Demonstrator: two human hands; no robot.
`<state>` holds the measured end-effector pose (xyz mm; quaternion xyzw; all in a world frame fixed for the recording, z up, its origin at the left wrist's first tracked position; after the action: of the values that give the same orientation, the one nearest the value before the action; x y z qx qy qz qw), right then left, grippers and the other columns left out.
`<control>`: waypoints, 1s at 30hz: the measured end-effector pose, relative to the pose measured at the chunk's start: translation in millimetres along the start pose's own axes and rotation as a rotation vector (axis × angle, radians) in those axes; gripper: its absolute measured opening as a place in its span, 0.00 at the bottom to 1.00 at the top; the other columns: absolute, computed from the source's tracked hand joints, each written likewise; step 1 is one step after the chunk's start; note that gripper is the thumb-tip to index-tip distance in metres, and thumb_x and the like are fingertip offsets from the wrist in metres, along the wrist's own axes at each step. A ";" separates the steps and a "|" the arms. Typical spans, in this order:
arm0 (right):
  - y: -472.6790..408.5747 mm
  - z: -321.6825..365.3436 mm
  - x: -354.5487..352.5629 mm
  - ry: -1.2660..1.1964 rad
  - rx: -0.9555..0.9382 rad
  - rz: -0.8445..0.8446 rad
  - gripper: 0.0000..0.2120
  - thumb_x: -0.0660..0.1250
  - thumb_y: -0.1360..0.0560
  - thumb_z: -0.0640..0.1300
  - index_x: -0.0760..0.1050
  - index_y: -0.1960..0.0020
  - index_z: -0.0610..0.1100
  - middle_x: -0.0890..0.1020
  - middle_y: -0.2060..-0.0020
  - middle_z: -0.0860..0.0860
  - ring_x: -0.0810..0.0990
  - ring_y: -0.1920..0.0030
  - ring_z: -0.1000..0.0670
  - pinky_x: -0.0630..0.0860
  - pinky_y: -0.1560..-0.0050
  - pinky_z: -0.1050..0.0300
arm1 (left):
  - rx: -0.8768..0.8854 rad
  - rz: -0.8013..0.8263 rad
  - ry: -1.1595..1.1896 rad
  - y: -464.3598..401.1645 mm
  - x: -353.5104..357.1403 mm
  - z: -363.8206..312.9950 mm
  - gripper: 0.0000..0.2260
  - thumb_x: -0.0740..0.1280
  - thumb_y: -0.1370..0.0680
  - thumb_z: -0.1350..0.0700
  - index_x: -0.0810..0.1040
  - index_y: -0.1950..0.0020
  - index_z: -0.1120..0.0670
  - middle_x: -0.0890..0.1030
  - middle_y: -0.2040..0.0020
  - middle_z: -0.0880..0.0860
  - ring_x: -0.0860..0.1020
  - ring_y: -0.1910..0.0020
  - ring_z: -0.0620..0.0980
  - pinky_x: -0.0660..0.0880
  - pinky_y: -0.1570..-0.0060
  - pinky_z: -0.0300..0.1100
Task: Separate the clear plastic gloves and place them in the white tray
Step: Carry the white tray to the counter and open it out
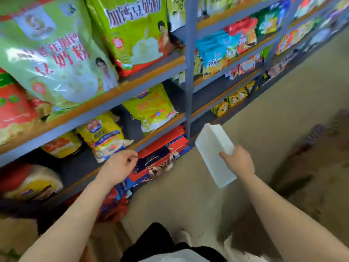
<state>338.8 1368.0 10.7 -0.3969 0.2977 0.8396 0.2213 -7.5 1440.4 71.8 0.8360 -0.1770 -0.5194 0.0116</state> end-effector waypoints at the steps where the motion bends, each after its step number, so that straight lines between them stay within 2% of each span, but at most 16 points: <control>1: -13.3 6.7 -8.4 -0.015 0.012 -0.025 0.26 0.68 0.28 0.56 0.71 0.40 0.39 0.78 0.45 0.41 0.78 0.47 0.39 0.76 0.52 0.48 | 0.013 0.026 -0.014 -25.3 -0.3 -0.4 0.10 0.64 0.23 0.61 0.79 0.44 0.59 0.81 0.49 0.53 0.79 0.47 0.55 0.70 0.46 0.42; 5: -71.2 20.5 -38.2 -0.072 0.063 -0.144 0.25 0.67 0.28 0.55 0.69 0.38 0.40 0.78 0.45 0.43 0.77 0.46 0.40 0.73 0.53 0.50 | 0.128 0.116 -0.073 -139.0 9.1 -14.4 0.09 0.64 0.23 0.61 0.80 0.45 0.58 0.82 0.47 0.56 0.80 0.48 0.56 0.71 0.47 0.44; 9: -129.0 19.3 -62.8 -0.134 0.164 -0.253 0.24 0.67 0.27 0.54 0.69 0.39 0.39 0.78 0.46 0.42 0.76 0.46 0.40 0.72 0.54 0.51 | 0.277 0.225 -0.098 -242.1 31.8 -61.1 0.09 0.64 0.23 0.61 0.80 0.45 0.59 0.82 0.50 0.57 0.79 0.51 0.55 0.71 0.51 0.42; 11: -151.1 12.5 -75.6 -0.132 0.241 -0.284 0.24 0.67 0.27 0.53 0.69 0.38 0.39 0.78 0.46 0.42 0.76 0.46 0.39 0.72 0.54 0.51 | 0.358 0.289 -0.102 -280.6 42.4 -95.8 0.08 0.64 0.23 0.62 0.80 0.47 0.60 0.82 0.54 0.56 0.78 0.55 0.55 0.70 0.54 0.42; 14: -184.2 -9.8 -96.1 -0.109 0.329 -0.311 0.24 0.66 0.27 0.53 0.68 0.37 0.40 0.78 0.46 0.42 0.77 0.46 0.40 0.72 0.55 0.52 | 0.512 0.322 -0.118 -340.2 55.7 -161.0 0.08 0.64 0.23 0.61 0.80 0.47 0.58 0.82 0.52 0.56 0.79 0.55 0.54 0.73 0.52 0.44; 19: -249.6 -80.2 -134.3 -0.066 0.480 -0.304 0.24 0.67 0.28 0.57 0.68 0.40 0.43 0.77 0.53 0.47 0.78 0.55 0.46 0.79 0.57 0.48 | 0.697 0.373 -0.118 -439.3 84.5 -295.3 0.11 0.62 0.22 0.56 0.77 0.41 0.53 0.80 0.49 0.50 0.78 0.52 0.48 0.76 0.49 0.46; 22: -297.9 -127.1 -172.3 -0.067 0.569 -0.284 0.23 0.67 0.28 0.57 0.68 0.41 0.43 0.75 0.56 0.49 0.77 0.58 0.47 0.79 0.58 0.49 | 0.742 0.366 -0.085 -483.9 109.6 -372.8 0.11 0.62 0.21 0.56 0.77 0.41 0.53 0.78 0.50 0.49 0.76 0.53 0.46 0.72 0.53 0.41; 25: -351.4 -160.8 -219.3 -0.098 0.647 -0.327 0.23 0.67 0.28 0.57 0.68 0.40 0.44 0.75 0.55 0.49 0.77 0.57 0.48 0.79 0.59 0.51 | 0.722 0.366 -0.069 -528.2 137.6 -444.9 0.11 0.62 0.21 0.57 0.78 0.41 0.55 0.80 0.50 0.51 0.77 0.54 0.47 0.71 0.54 0.39; 30: -454.0 -184.6 -303.9 -0.094 0.631 -0.362 0.23 0.67 0.28 0.57 0.68 0.41 0.44 0.76 0.55 0.49 0.77 0.57 0.47 0.79 0.58 0.50 | 0.665 0.454 -0.117 -603.9 183.4 -540.3 0.10 0.63 0.22 0.60 0.78 0.42 0.58 0.80 0.49 0.54 0.78 0.50 0.51 0.71 0.52 0.40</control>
<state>891.9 1531.3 12.4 -0.3166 0.4565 0.6710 0.4911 708.2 1861.0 39.3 0.7028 -0.5158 -0.4647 -0.1551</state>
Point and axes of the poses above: each hand's wrist, its own y-axis away from the middle knuckle, its own x-axis out of the palm, z = x × y, the point moved 3 cm from there along -y, towards the middle knuckle
